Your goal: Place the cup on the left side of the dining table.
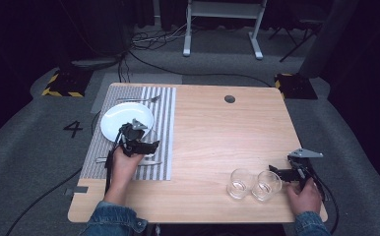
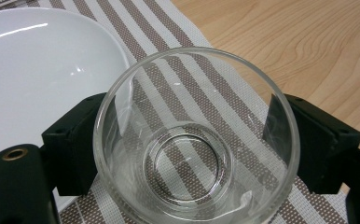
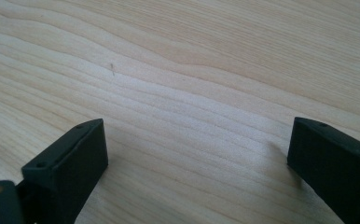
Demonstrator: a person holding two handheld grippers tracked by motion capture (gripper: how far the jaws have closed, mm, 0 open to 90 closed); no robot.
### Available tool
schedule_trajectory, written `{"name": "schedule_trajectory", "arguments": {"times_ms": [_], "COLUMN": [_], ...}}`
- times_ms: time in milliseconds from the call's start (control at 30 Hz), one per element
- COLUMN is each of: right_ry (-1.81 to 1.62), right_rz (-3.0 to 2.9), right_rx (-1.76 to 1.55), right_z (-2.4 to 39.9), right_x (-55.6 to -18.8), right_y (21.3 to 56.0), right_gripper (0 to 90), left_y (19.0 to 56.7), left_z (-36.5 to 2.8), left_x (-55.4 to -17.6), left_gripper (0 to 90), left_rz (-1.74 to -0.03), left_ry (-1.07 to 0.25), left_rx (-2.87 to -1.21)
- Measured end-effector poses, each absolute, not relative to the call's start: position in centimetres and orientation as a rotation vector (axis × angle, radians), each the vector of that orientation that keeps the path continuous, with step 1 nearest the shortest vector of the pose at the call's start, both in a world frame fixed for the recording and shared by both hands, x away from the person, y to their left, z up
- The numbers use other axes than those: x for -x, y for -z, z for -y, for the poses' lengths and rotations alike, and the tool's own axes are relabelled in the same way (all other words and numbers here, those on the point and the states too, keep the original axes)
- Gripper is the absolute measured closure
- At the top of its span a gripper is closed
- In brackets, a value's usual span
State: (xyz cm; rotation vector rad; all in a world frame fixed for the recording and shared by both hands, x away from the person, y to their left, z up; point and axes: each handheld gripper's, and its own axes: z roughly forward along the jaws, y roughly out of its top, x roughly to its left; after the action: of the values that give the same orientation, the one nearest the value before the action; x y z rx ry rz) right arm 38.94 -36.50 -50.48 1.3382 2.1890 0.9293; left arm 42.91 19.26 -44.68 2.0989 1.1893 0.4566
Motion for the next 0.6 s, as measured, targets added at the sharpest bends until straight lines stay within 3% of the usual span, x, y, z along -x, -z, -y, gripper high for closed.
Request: {"name": "schedule_trajectory", "arguments": {"times_ms": [600], "right_ry": [-0.929], "right_rz": [-2.189], "right_rx": [-1.339], "right_z": [36.5], "right_x": [-38.9], "right_y": [50.5], "right_gripper": [5.3], "left_y": [42.0], "left_z": [-20.9], "left_x": [-38.6], "left_gripper": [15.7], "left_rz": [-1.141], "left_ry": [-0.514], "left_rx": [-2.031]}}
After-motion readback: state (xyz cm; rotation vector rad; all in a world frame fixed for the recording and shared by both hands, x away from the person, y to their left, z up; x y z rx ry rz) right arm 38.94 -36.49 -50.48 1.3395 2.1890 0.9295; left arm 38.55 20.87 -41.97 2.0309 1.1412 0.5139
